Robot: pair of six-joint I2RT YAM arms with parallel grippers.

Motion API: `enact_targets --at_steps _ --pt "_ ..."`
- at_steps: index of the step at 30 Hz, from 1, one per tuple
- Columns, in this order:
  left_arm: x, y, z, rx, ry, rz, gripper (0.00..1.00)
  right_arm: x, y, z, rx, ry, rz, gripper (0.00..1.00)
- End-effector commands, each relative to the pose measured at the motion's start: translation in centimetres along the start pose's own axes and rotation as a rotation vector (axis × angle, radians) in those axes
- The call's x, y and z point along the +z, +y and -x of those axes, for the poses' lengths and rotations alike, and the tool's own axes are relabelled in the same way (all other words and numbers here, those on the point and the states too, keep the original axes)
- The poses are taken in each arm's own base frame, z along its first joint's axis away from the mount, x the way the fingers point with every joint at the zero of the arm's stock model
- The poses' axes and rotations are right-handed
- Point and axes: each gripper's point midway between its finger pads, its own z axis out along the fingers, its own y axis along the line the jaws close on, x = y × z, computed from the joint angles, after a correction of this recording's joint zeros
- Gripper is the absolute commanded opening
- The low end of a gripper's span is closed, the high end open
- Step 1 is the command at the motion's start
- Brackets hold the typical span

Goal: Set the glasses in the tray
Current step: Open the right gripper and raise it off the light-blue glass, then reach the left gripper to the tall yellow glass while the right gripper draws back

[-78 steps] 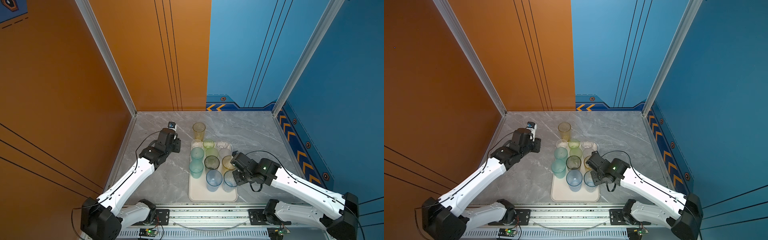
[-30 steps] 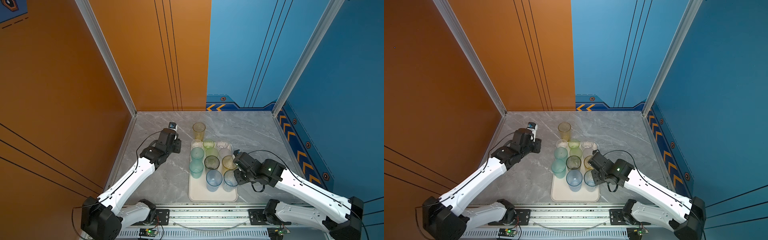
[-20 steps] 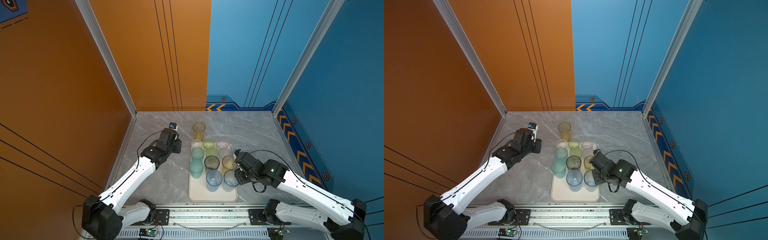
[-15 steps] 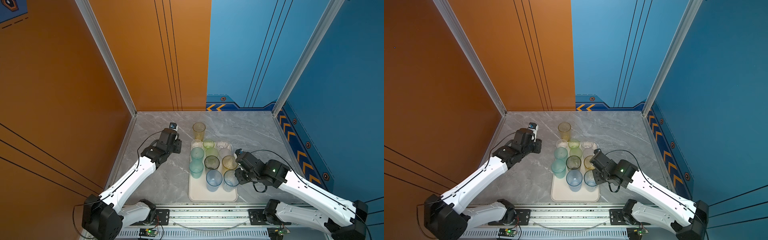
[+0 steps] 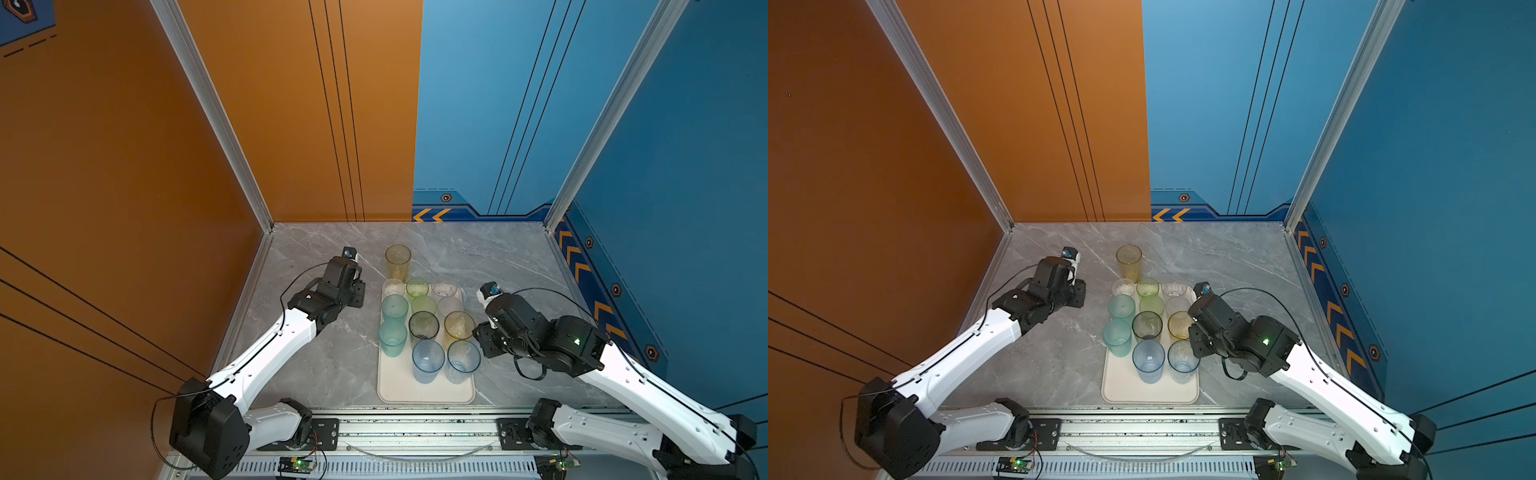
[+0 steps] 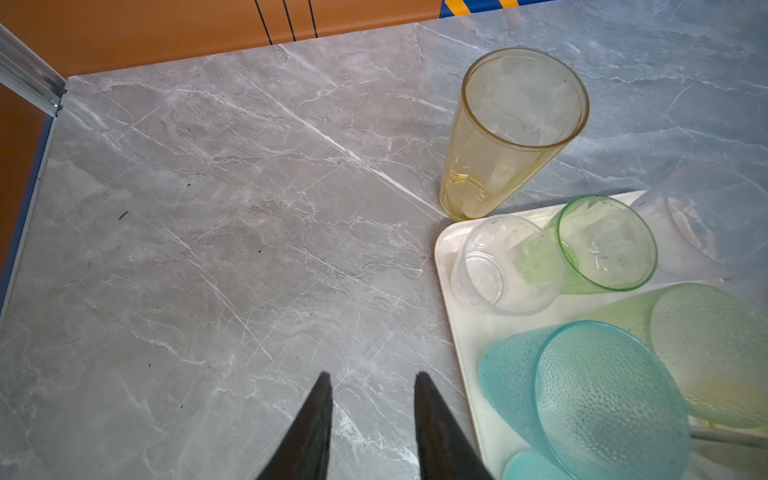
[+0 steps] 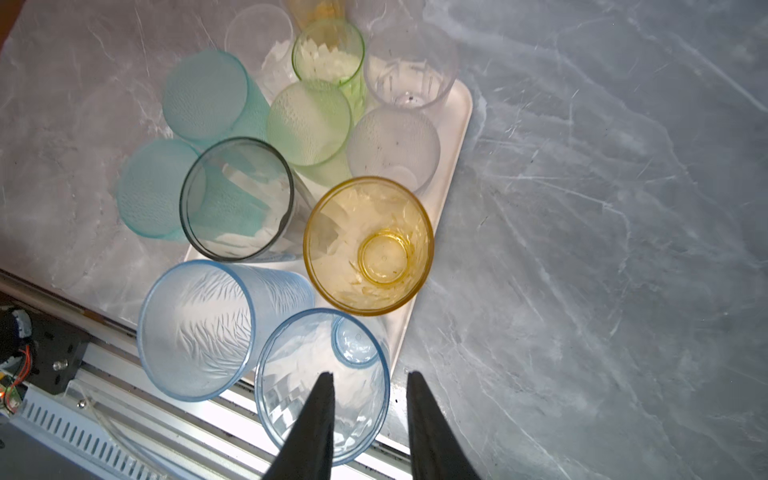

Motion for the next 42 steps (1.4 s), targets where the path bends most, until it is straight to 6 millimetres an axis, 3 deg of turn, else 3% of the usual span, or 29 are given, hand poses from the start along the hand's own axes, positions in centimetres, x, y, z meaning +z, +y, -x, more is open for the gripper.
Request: enact_targets --at_steps 1,6,9,19,29,42 --pt "-0.3 -0.9 1.0 0.020 -0.018 -0.032 0.35 -1.5 -1.3 2.3 0.004 -0.102 -0.052 0.30" --pt "0.1 -1.2 1.1 0.033 -0.007 -0.039 0.33 -2.3 -2.7 4.8 0.041 -0.182 -0.099 0.31" --pt "-0.2 -1.5 2.6 0.035 -0.020 -0.043 0.32 -2.2 -3.4 6.1 0.051 -0.187 -0.116 0.31" --pt "1.1 -2.7 5.3 0.055 0.037 -0.065 0.32 1.1 -4.1 9.4 0.067 -0.167 -0.119 0.32" --pt "5.3 -5.2 6.8 0.079 0.112 -0.120 0.31 3.3 -5.4 10.7 0.097 -0.136 -0.091 0.33" --pt "9.9 -6.3 9.1 0.090 0.149 -0.134 0.33 6.0 -6.3 12.0 0.112 -0.096 -0.060 0.33"
